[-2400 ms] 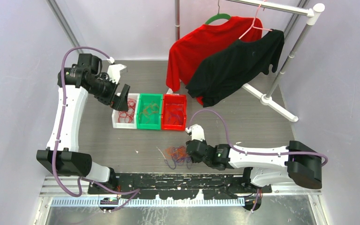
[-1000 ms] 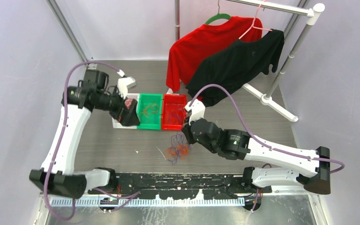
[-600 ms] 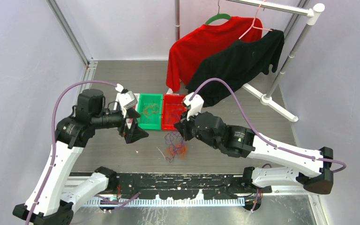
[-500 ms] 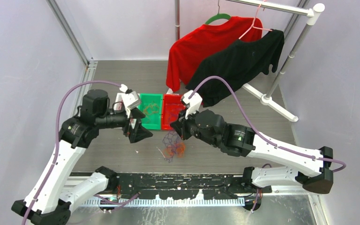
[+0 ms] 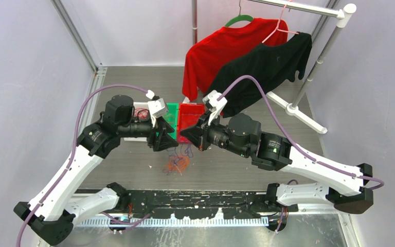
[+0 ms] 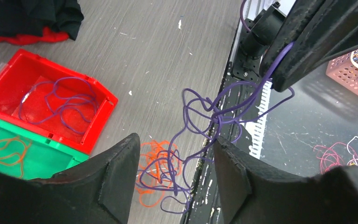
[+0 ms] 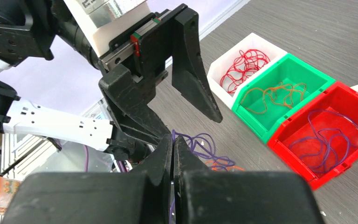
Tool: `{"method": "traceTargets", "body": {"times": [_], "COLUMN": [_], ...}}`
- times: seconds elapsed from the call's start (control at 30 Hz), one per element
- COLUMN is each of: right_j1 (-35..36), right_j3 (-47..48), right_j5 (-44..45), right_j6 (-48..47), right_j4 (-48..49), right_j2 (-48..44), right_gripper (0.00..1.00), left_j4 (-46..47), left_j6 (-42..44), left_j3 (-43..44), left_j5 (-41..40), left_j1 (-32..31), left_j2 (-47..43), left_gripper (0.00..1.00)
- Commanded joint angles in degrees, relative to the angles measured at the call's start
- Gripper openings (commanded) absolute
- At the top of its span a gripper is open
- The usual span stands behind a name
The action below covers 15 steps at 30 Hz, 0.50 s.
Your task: Untangle the cables
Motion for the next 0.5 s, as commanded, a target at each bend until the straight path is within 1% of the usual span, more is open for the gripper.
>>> {"method": "traceTargets", "body": {"times": [0.0,0.17,0.23,0.3,0.37,0.43,0.47], "right_j1": [-0.02,-0.02,-0.02,0.00,-0.02,-0.02,-0.02], "right_j3": [2.36,3.59,3.85,4.21,4.57,4.75,4.70], "right_j5": [-1.88,-2.10,-2.36,-2.56,-2.60,-2.11,-1.62], "right_j6": [0.03,-0.15,-0.08,0.10,0.18,0.21,0.15], "right_j4": [4.03,2.74,2.81,2.80,2.14,0.76,0.03], "right_j2": [-1.03,0.61,0.97,1.15,1.07,0.53,0.07], "right_gripper": [0.01,0.01,0.01,0.01,0.01,0.01,0.01], "left_j4": [4.98,5.14,5.18,5.16,5.12,4.99,4.73], "left_j6": [-2.59,-4.24,-4.21,-3.20,-1.04,0.95,2.16], "left_j3": [2.33,2.41,2.26,1.77,0.62,-0.47,-0.96], "left_j5": [2.84,6.44,6.37,4.92,1.07,-5.58,-7.59], "left_j1": [-0.87,-1.53,-1.72,-1.69,-1.81,-1.82,-1.82], "left_j2": [0.08,0.16,-0.13,-0.28,-0.75,-1.38,-1.63], "left_gripper": [0.57,0.58,0.54,0.44,0.26,0.07,0.03]}}
